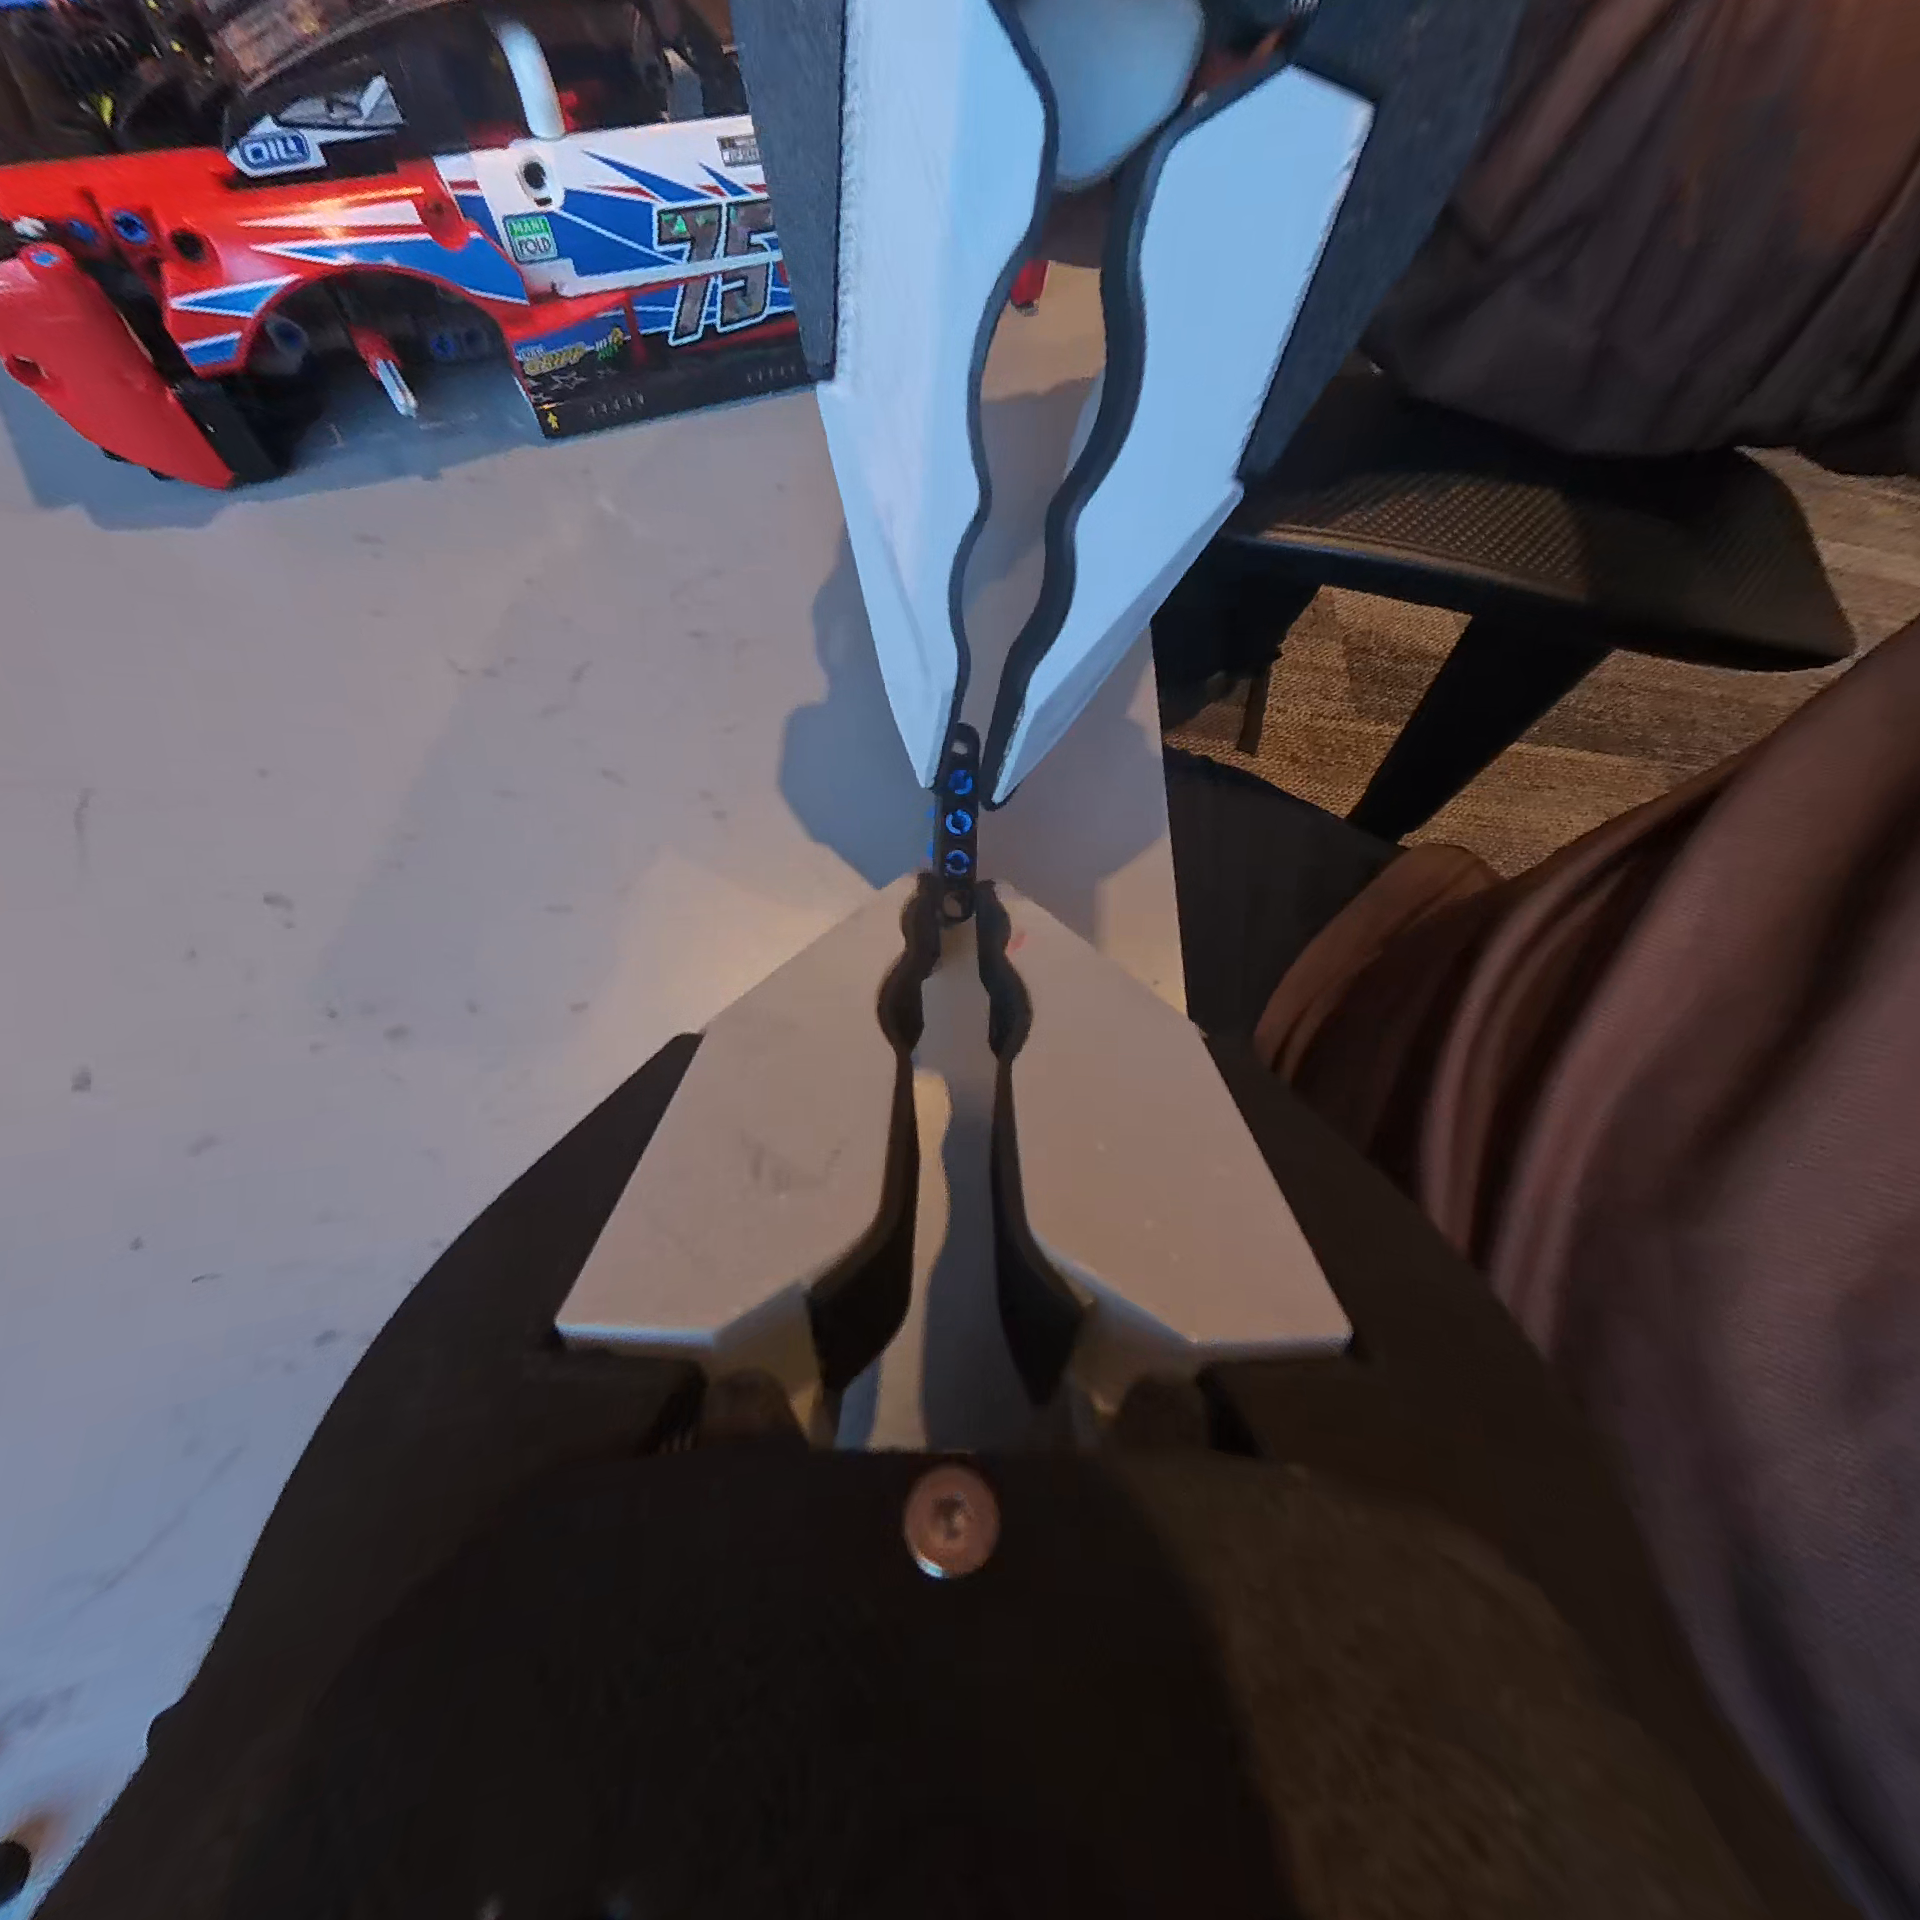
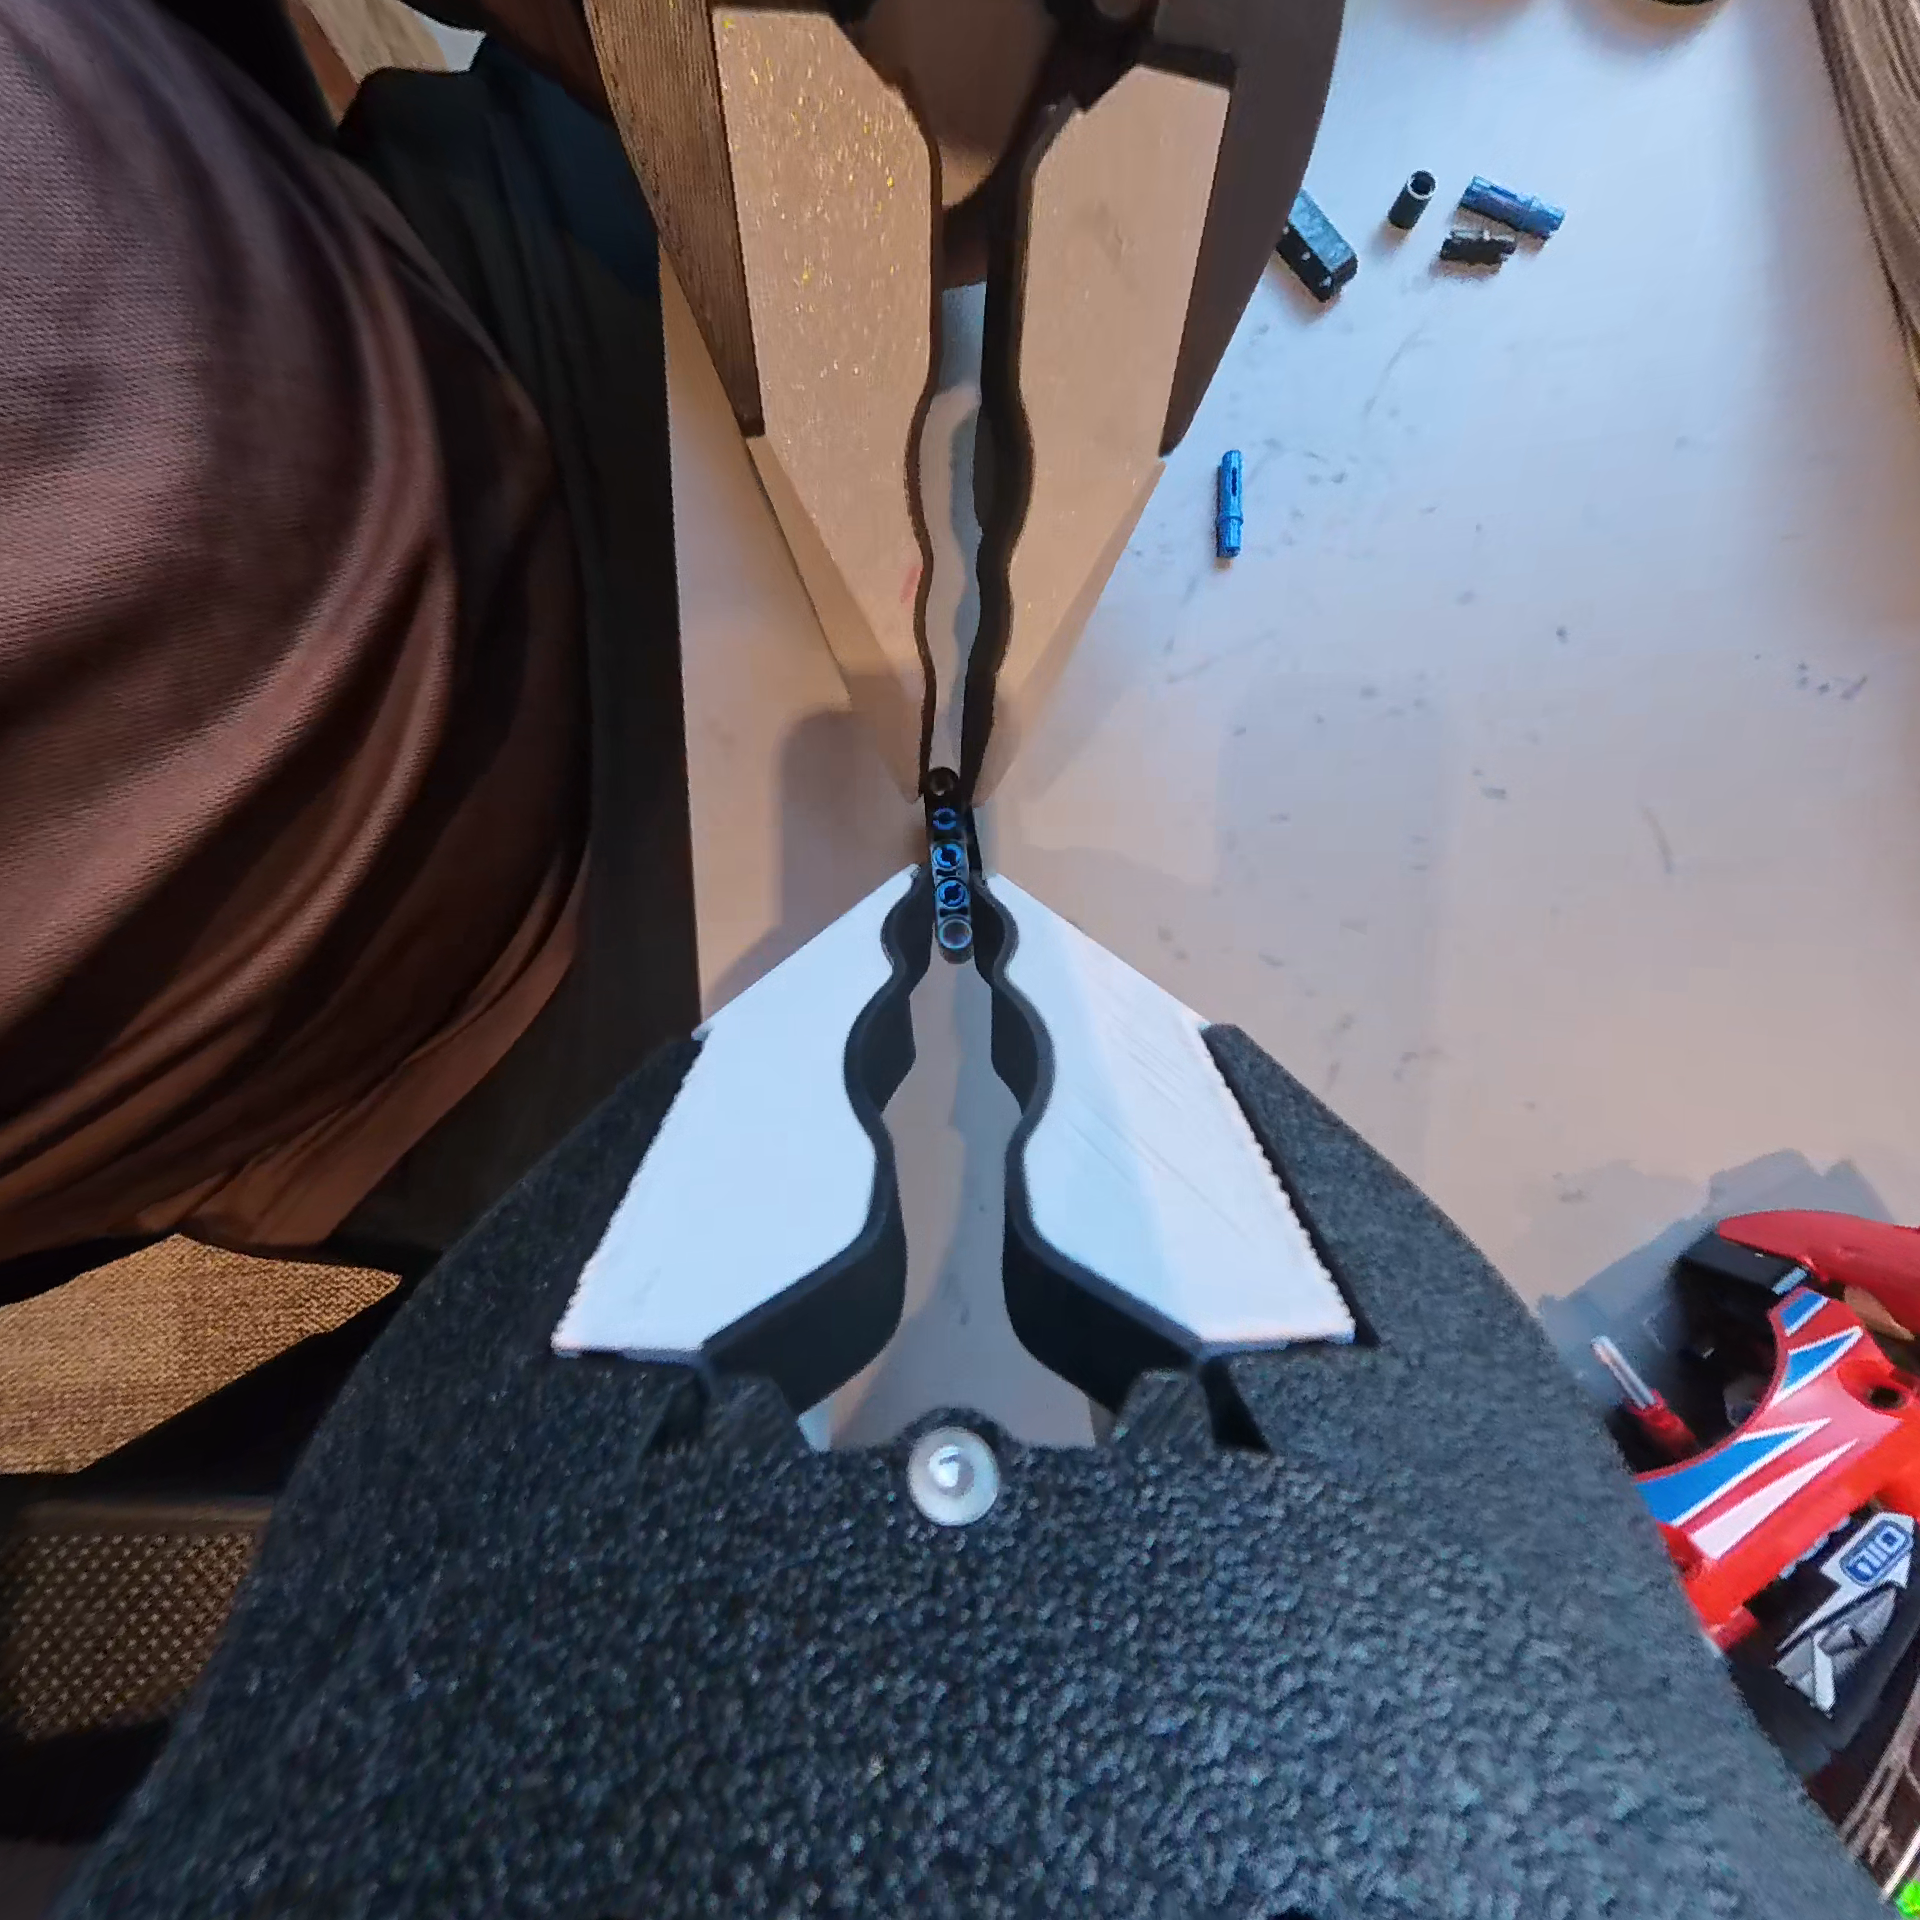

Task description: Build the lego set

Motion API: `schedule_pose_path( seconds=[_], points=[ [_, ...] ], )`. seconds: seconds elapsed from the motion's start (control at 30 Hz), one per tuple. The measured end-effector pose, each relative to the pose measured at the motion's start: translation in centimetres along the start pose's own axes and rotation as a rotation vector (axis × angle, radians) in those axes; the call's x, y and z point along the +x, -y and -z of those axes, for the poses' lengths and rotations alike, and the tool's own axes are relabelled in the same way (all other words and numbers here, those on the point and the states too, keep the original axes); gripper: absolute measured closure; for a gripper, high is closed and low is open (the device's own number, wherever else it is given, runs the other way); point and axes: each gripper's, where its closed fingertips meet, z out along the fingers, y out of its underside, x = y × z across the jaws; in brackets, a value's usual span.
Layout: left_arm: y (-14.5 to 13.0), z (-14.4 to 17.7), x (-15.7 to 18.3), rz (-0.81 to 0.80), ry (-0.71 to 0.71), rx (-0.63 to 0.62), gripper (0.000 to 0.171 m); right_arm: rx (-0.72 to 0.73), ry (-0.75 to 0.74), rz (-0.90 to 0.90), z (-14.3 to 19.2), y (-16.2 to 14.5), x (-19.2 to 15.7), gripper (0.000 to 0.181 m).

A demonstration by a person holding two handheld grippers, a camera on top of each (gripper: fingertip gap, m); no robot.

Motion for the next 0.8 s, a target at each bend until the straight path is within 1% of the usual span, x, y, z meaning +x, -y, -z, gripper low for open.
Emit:
schedule_pose_path(
  seconds=[0.13, 0.37, 0.47, 0.57, 0.63, 0.8],
  points=[
    [0.13, 0.13, 0.04, -0.002, 0.001, 0.001, 0.165, 0.017, -0.004, 0.007, 0.29, 0.46, 0.08, 0.174],
    [0.18, 0.44, 0.01, -0.014, 0.011, -0.006, 0.167, 0.095, 0.004, -0.002, 0.45, 1.09, 0.02, 0.175],
    [0.41, 0.82, 0.02, 0.001, 0.008, -0.009, 0.168, 0.085, 0.011, -0.012, 0.09, 0.67, 0.0, 0.174],
    [0.67, 1.0, -0.2, -0.004, 0.023, -0.023, 0.168, 0.068, -0.015, 0.009, -0.21, 0.49, 0.17, 0.174],
    [0.72, 0.97, -0.34, -0.023, 0.039, -0.03, 0.171, 0.062, -0.027, 0.02, -0.21, 0.45, 0.3, 0.181],
    [0.82, 0.65, -0.22, 0.003, 0.012, -0.01, 0.171, 0.076, -0.04, 0.016, 0.04, 0.56, 0.47, 0.181]
  ],
)
